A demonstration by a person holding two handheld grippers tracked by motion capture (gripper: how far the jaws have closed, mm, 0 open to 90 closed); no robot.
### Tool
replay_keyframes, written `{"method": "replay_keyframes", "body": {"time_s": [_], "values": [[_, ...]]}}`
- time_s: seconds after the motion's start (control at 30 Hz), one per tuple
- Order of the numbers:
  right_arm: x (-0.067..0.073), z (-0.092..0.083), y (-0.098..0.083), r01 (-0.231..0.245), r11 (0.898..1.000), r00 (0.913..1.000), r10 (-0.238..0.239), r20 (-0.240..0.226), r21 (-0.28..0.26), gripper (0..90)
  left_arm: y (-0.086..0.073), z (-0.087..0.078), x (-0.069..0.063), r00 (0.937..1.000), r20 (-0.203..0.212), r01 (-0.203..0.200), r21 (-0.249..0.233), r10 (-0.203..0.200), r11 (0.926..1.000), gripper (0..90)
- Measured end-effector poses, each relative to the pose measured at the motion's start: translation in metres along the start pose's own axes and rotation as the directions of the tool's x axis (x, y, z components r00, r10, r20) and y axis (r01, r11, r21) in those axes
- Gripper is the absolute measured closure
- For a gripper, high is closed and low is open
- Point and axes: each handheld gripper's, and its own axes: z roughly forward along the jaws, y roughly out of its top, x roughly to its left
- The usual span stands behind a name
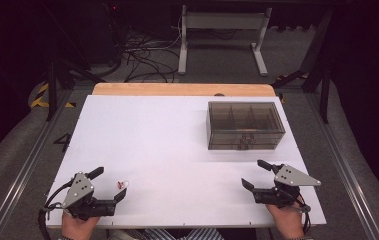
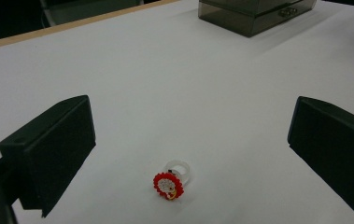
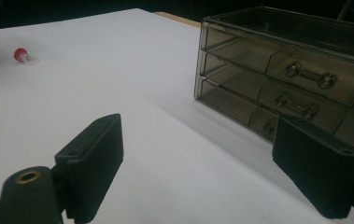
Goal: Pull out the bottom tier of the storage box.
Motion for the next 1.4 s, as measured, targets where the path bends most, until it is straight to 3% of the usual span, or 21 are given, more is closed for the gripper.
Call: {"method": "replay_keyframes", "body": {"time_s": [0.87, 1.17, 1.3, 1.33, 1.37, 1.4], "values": [[-0.013, 0.029, 0.017, 0.031, 1.0, 0.9995, -0.031, -0.011, 0.006, 17.0, 0.0, 0.0, 0.0, 1.0, -0.008, -0.004, -0.007, 0.004, 1.0, 1.4], [-0.015, 0.028, 0.015, 0.034, 0.999, 0.9994, -0.034, 0.001, 0.016, 17.0, 0.0, 0.0, 0.0, 1.0, -0.007, -0.003, -0.005, 0.003, 1.0, 1.4], [-0.012, 0.026, 0.016, 0.072, 0.997, 0.9967, -0.073, 0.038, 0.027, 22.0, 0.0, 0.0, 0.001, 0.9999, -0.011, -0.006, -0.004, 0.005, 1.0, 1.4], [-0.01, 0.026, 0.017, 0.108, 0.994, 0.9918, -0.11, 0.065, 0.032, 23.9, 0.0, 0.0, 0.001, 0.9999, -0.011, -0.006, -0.003, 0.006, 1.0, 1.4], [-0.01, 0.026, 0.017, 0.108, 0.994, 0.9918, -0.11, 0.065, 0.032, 23.9, 0.0, 0.0, 0.001, 0.9999, -0.011, -0.006, -0.003, 0.006, 1.0, 1.4], [-0.007, 0.025, 0.018, 0.14, 0.99, 0.9859, -0.142, 0.088, 0.036, 25.9, 0.0, 0.0, 0.001, 0.9999, -0.011, -0.006, -0.003, 0.006, 1.0, 1.4]]}}
